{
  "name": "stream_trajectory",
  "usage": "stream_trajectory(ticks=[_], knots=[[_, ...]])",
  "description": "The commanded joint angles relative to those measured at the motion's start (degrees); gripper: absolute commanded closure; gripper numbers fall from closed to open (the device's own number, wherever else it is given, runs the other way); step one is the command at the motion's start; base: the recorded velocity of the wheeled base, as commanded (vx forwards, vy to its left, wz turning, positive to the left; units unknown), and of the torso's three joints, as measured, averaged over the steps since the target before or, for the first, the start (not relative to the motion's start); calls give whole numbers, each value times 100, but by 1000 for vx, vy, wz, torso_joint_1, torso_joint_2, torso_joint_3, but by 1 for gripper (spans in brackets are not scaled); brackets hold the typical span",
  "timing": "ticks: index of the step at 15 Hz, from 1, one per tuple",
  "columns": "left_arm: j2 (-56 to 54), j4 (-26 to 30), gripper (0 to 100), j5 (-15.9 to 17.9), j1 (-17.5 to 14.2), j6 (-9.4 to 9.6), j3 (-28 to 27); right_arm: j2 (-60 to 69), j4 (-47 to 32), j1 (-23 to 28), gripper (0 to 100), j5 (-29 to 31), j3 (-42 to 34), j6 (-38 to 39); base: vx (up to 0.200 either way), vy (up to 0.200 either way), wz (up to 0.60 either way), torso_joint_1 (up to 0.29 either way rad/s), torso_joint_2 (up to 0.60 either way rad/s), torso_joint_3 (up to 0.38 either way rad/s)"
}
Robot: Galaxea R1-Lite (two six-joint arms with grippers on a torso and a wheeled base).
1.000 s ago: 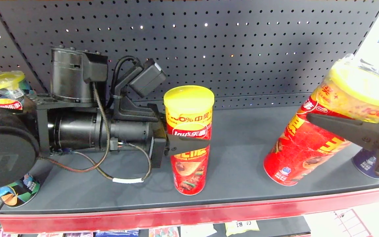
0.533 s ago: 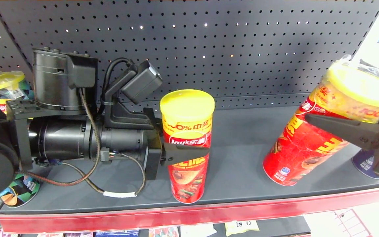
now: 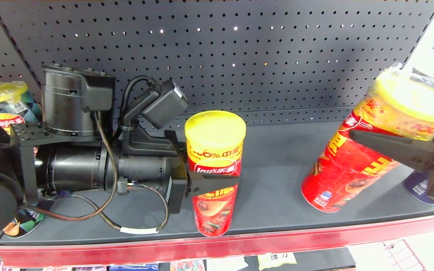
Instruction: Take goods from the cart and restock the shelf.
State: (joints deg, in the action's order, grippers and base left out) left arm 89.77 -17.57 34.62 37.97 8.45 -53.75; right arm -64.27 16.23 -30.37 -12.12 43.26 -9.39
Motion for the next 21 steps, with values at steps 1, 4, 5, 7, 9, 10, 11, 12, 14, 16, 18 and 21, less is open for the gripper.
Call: stream_trajectory(ticks=[1,4,5,7,9,10,11,12,14,16,18,21], knots=[[5,-80,100,1,8,-1,119,-7,3,-4,100,-1,-2,-2,0,0,0,0,0,0],[-21,-107,100,-70,87,-10,180,-7,3,-4,100,-1,-20,-2,0,0,0,0,0,0],[-30,-107,100,-78,96,-10,189,-7,3,-4,100,-1,-20,-2,0,0,0,0,0,0],[-65,-98,100,-105,158,-45,207,-7,3,-4,100,-1,-20,-2,0,0,0,0,0,0],[-100,-98,100,-131,158,-54,260,-7,3,-4,100,-1,-20,-2,0,0,0,0,0,0],[-153,-98,100,-131,158,-54,286,-7,3,-4,100,-1,-20,-2,0,0,0,0,0,0],[-162,-98,100,-131,158,-54,321,-7,3,-4,100,-1,-29,-2,0,0,0,0,0,0],[-179,-98,100,-131,158,-54,391,-7,3,-4,100,-1,-29,-2,0,0,0,0,0,0],[-258,-107,100,-131,158,-45,567,-7,3,-4,100,-1,-37,-2,0,0,0,0,0,0],[-320,-107,100,-131,158,-54,620,-7,3,-4,100,-1,-37,7,0,0,0,0,0,0],[-329,-107,100,-131,149,-54,611,-16,3,-4,100,-1,-37,-2,0,0,0,0,0,0],[-329,-107,0,-157,140,-54,611,-16,3,-4,100,-1,-37,-2,0,0,0,0,0,0]])
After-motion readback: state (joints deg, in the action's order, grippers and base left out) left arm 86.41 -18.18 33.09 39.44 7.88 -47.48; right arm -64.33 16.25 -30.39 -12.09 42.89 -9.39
